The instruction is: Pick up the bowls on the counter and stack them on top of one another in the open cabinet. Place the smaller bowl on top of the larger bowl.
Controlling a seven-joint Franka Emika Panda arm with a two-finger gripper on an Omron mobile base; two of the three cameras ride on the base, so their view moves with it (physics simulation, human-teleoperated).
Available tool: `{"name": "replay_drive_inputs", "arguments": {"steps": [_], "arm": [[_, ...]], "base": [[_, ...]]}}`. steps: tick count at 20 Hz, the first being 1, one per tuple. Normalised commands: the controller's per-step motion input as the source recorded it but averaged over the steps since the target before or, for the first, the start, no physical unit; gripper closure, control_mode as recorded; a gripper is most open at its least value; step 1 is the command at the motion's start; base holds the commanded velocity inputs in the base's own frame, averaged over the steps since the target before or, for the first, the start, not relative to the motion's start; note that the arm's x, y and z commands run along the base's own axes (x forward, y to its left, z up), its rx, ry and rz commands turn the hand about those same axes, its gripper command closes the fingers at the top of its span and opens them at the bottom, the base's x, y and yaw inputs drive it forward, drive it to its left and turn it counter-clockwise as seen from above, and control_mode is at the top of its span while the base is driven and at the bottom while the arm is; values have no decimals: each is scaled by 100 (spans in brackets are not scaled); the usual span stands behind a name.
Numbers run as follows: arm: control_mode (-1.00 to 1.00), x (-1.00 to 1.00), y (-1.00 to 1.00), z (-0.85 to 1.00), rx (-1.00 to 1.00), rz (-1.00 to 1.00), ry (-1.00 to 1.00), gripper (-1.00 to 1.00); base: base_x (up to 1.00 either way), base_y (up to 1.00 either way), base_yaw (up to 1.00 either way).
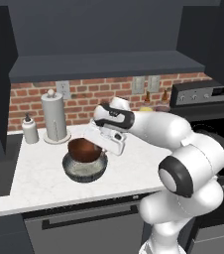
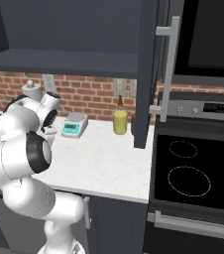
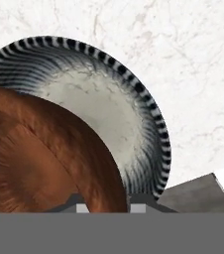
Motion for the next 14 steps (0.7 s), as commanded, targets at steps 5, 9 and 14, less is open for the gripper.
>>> {"name": "replay_drive_inputs", "arguments": {"steps": [5,9,14], "arm": [[-100,0,0,-24,-11,0,-16,100],[-100,0,0,-5,-4,0,-17,100],[-100,0,0,0,0,0,-8,-100]], "base": [[0,0,0],[0,0,0],[0,0,0]]}}
